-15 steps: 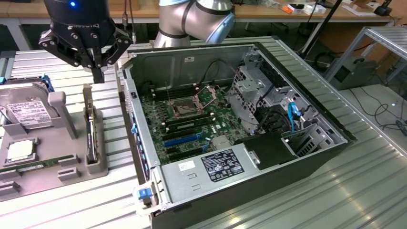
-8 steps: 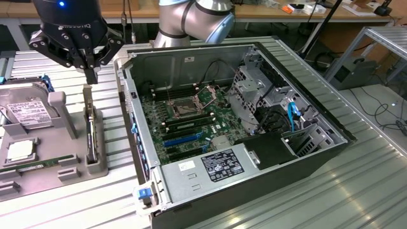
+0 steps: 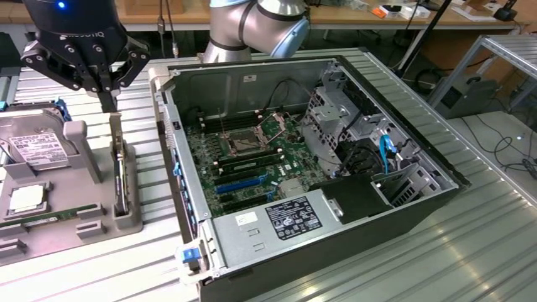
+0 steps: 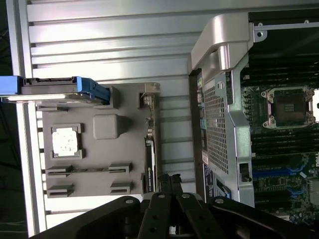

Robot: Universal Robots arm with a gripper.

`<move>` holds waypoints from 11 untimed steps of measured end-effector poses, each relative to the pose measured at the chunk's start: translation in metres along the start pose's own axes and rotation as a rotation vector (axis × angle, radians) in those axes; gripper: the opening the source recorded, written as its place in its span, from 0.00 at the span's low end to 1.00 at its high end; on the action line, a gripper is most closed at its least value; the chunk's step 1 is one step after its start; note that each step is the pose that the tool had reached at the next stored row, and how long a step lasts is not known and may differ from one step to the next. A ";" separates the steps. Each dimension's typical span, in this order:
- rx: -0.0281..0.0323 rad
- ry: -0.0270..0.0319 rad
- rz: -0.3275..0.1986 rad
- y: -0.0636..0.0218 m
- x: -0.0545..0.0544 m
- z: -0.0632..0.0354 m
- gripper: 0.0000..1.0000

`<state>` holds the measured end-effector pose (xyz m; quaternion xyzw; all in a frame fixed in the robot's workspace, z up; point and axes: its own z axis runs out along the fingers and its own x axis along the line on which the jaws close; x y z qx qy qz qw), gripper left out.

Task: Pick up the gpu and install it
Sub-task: 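Reach for the gpu, then pick up the gpu and move the gpu toward the slot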

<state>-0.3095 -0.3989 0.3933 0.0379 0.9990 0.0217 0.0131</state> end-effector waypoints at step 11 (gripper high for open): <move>0.0000 0.0000 0.000 0.0000 0.000 0.0000 0.11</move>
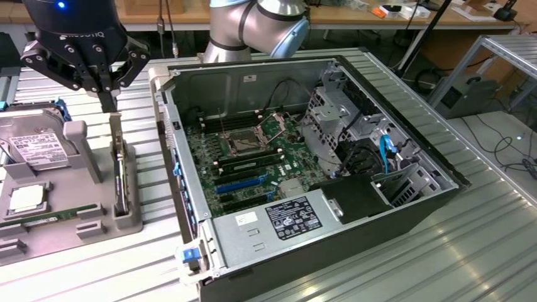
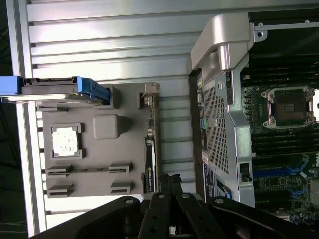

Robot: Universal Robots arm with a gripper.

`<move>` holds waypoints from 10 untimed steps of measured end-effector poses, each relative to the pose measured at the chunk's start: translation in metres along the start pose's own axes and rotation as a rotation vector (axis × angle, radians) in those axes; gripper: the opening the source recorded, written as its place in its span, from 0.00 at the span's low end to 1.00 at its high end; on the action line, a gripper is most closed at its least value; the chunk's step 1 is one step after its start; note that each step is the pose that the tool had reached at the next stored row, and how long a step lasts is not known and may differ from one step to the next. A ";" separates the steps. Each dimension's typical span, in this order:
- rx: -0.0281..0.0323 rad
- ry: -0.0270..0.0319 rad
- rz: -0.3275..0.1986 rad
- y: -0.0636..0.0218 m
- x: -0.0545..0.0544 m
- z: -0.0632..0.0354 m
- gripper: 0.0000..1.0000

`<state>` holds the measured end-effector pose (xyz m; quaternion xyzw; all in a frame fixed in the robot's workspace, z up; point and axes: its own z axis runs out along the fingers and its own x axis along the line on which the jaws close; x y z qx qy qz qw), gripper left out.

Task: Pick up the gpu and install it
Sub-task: 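Pick up the gpu and move the gpu toward the slot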

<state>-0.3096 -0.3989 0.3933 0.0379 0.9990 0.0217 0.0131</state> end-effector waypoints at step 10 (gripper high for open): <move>0.0000 0.0000 0.000 0.0000 0.000 0.0000 0.36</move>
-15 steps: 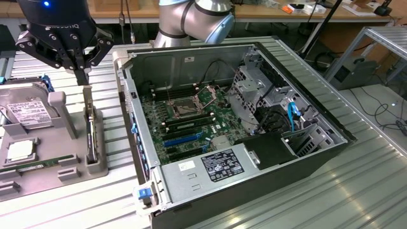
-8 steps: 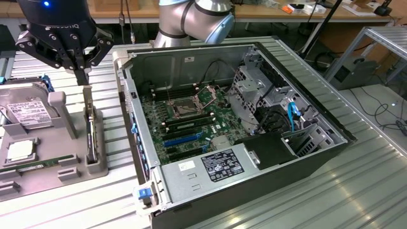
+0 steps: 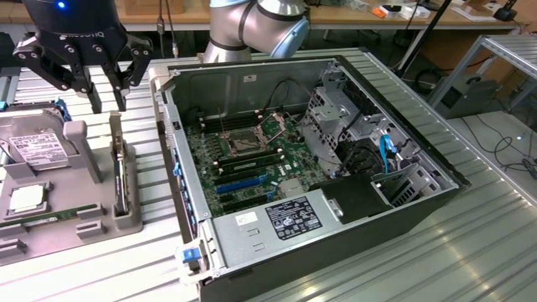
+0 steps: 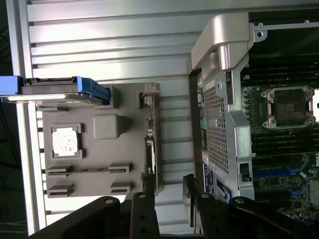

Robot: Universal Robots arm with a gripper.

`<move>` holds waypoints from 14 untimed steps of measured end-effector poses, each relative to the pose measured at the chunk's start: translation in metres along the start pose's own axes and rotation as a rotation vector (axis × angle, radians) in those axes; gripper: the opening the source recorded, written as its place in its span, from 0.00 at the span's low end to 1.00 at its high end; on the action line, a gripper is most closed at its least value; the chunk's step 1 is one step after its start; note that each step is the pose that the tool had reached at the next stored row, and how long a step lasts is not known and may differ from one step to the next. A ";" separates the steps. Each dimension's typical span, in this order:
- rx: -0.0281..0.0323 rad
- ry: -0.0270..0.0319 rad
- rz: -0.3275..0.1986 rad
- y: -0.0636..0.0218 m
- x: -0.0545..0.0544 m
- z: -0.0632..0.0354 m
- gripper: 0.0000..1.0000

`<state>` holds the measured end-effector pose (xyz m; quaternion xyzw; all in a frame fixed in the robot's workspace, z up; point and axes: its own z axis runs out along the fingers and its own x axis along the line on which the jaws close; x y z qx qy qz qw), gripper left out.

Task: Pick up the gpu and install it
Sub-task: 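Pick up the gpu and move the gpu toward the slot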

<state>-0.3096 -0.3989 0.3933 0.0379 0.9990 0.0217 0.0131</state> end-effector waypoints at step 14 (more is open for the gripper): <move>0.0000 0.0000 0.000 -0.0009 0.004 0.0136 0.44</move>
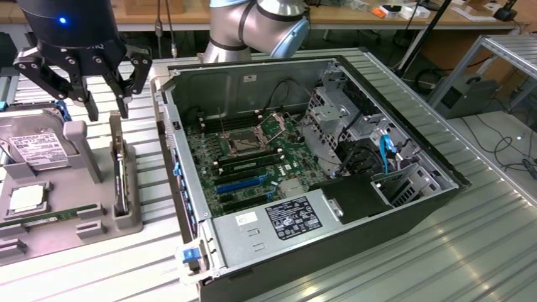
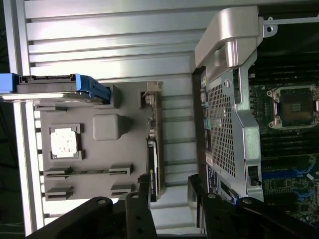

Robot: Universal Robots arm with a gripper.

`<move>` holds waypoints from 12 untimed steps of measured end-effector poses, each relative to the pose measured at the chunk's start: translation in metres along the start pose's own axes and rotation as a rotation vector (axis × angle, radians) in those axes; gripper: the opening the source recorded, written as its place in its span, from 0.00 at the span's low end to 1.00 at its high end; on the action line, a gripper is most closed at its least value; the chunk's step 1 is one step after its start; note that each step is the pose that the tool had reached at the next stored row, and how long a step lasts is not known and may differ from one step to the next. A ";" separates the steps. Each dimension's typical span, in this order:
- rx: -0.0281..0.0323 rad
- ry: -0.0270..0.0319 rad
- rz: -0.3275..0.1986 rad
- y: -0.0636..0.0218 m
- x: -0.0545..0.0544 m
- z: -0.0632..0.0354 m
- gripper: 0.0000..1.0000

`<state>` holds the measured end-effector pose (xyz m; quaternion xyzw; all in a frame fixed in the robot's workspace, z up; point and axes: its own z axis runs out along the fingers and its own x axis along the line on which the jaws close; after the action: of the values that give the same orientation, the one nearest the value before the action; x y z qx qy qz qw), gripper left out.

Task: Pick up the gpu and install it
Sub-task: 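Pick up the gpu and move the gpu toward the slot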

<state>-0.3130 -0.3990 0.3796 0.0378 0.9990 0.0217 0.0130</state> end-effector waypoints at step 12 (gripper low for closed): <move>0.0000 0.0000 0.000 -0.0007 0.002 0.0132 0.44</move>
<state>-0.3149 -0.3989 0.3663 0.0379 0.9990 0.0217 0.0131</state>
